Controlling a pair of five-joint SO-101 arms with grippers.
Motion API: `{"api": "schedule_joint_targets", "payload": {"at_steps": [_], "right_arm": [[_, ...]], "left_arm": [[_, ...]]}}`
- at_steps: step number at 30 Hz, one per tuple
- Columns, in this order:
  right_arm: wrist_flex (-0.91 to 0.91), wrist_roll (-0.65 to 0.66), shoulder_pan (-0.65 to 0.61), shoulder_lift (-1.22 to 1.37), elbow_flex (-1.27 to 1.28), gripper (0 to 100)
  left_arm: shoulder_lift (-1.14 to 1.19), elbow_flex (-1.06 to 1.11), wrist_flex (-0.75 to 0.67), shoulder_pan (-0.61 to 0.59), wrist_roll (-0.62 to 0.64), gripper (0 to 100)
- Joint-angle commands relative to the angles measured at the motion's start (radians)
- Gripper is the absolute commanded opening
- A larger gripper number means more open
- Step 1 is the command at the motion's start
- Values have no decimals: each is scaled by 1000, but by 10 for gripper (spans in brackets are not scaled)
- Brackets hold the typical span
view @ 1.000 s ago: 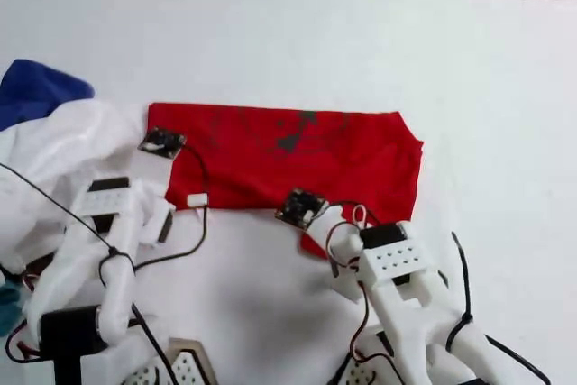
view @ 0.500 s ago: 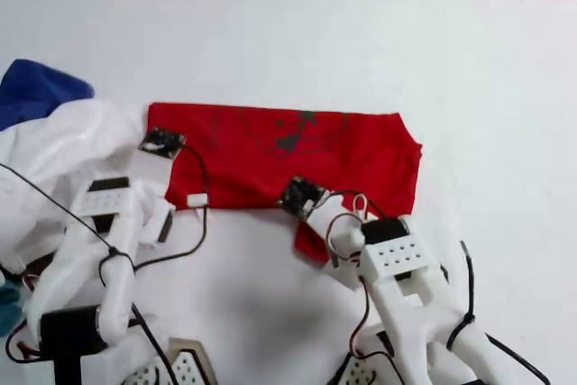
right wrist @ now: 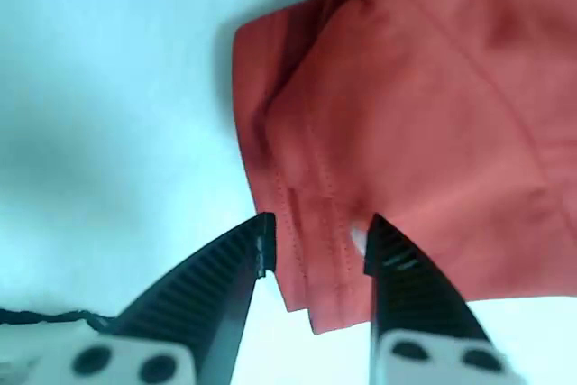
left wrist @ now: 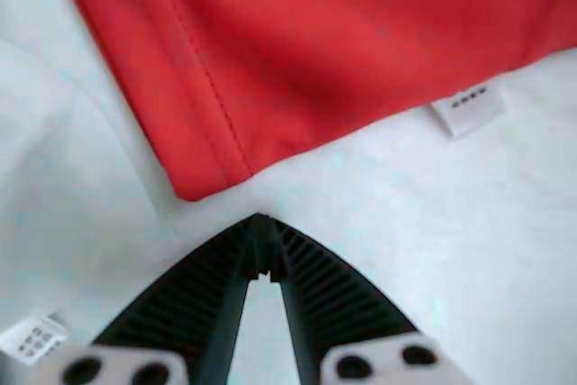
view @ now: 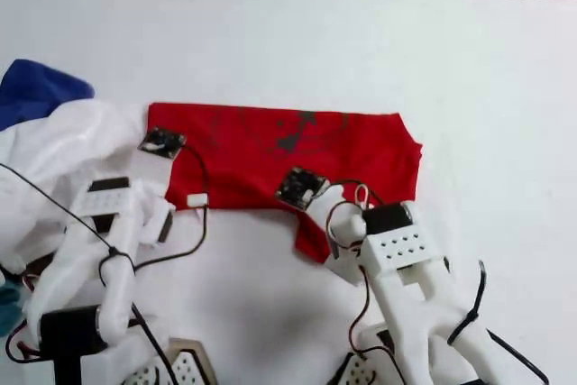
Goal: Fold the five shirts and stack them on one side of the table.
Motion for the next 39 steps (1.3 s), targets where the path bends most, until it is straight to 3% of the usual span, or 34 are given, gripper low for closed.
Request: {"api": "schedule_joint_targets", "payload": {"at_steps": [1,12,18,39], "right_arm": [[-35,5,4,-24,-38,177],[-177,6,1,-21,143,183],[-200,6,2,-21,161,271],[-217,8,-45,-18,235,250]], "left_arm": [[-23,-1,-23,-8,5,28],[-23,-1,-23,-8,5,28],[-23,-1,-23,-8,5,28],[-23,-1,-21,-8,5,28]]}}
